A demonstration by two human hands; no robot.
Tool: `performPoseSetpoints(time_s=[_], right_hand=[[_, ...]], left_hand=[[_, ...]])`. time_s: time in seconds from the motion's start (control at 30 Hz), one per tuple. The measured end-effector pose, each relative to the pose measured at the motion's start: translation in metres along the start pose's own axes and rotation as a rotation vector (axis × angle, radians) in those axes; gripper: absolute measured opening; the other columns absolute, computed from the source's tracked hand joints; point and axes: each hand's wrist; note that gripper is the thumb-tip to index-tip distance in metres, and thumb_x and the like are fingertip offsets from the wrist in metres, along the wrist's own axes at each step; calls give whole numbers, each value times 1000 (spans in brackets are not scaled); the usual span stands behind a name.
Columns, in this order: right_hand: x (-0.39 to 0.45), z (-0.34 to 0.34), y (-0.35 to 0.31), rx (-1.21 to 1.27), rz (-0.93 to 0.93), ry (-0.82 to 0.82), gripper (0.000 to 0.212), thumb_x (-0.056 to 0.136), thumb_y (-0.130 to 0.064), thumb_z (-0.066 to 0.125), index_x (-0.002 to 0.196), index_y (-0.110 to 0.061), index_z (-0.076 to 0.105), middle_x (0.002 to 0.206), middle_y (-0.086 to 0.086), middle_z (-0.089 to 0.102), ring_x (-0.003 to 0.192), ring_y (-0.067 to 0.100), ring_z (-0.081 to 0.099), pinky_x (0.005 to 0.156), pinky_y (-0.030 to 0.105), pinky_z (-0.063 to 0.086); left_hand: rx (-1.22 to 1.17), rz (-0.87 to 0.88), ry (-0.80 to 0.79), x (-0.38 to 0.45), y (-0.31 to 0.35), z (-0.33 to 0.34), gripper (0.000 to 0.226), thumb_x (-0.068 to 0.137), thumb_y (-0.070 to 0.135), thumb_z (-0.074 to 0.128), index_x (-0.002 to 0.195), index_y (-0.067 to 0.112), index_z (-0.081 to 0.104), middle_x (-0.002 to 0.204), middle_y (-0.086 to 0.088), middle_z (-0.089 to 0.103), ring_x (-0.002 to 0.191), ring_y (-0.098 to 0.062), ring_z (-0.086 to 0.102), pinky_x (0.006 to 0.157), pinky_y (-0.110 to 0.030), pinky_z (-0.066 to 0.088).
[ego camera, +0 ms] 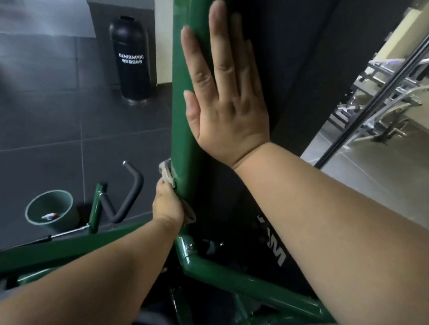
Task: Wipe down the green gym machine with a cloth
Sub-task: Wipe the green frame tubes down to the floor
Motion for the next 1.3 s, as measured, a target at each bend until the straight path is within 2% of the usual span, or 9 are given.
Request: performPoseSetpoints(time_s=[0.13, 0.3, 0.43, 0.53, 0.73, 0.93, 1.07, 1.2, 1.3], right_hand=[[-13, 8, -4, -2, 7, -16, 55, 102, -28, 52, 152, -5, 49, 156, 32, 41, 150, 47, 36, 123, 53, 29], [-65, 29, -17, 22, 29, -104, 67, 99, -34, 61, 156, -5, 39, 161, 31, 35, 153, 44, 31, 127, 50, 24], [-142, 52, -32, 23, 27, -271, 78, 99, -36, 61, 161, -10, 22, 166, 25, 14, 155, 40, 22, 130, 47, 7], [-193, 57, -41, 57, 26, -368, 76, 100, -34, 61, 162, -7, 26, 169, 22, 19, 152, 41, 32, 130, 50, 17], [-307, 42, -51, 154, 205, -810, 77, 99, -37, 53, 165, -12, 23, 156, 9, 44, 130, 26, 53, 110, 43, 47], [-358, 59, -74, 227, 434, -1156, 69, 106, -47, 41, 166, -21, 20, 152, 1, 45, 133, 25, 48, 113, 41, 40], [-382, 63, -76, 159, 541, -1297, 67, 107, -55, 34, 164, -20, 27, 145, 3, 51, 131, 26, 48, 109, 41, 39], [-400, 53, -68, 109, 569, -1327, 72, 103, -68, 26, 159, -24, 38, 140, 1, 54, 127, 25, 49, 109, 42, 38], [-405, 47, -64, 115, 603, -1288, 70, 102, -68, 27, 156, -26, 42, 139, 0, 57, 126, 25, 50, 109, 44, 38]], left_hand=[[52, -125, 28, 34, -46, -5, 92, 83, 81, 20, 104, 6, 68, 64, -34, 64, 49, -44, 65, 55, -47, 61], [83, -198, 10, 61, -82, -4, 83, 85, 71, 16, 136, 17, 53, 68, -37, 67, 56, -49, 70, 60, -58, 63], [32, -228, 21, 63, -86, -6, 93, 92, 80, 16, 111, 4, 68, 69, -36, 68, 47, -41, 66, 50, -46, 59], [14, -242, 4, 54, -78, -7, 91, 98, 77, 22, 105, 2, 72, 69, -30, 70, 49, -38, 67, 47, -45, 59], [115, -96, -8, 42, -66, -11, 69, 105, 57, 18, 118, 6, 63, 83, -36, 69, 50, -39, 67, 41, -33, 52], [196, -73, 12, 57, -82, -13, 66, 106, 66, 18, 117, 17, 61, 70, -23, 69, 45, -31, 64, 38, -32, 51], [224, -51, -10, 56, -90, -13, 81, 91, 86, 15, 123, 26, 60, 82, -33, 71, 51, -36, 66, 50, -40, 59], [263, 63, -33, 40, -105, -22, 42, 104, 50, 22, 124, 41, 58, 89, -9, 77, 86, -28, 75, 78, -36, 61], [583, 170, -121, 38, -138, -34, 44, 104, 44, 30, 144, 35, 47, 128, -8, 67, 120, -34, 61, 108, -49, 47]])
Point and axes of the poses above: each hand's wrist, its own x-axis towards the middle knuckle, its own z-axis out of the palm, y = z × x
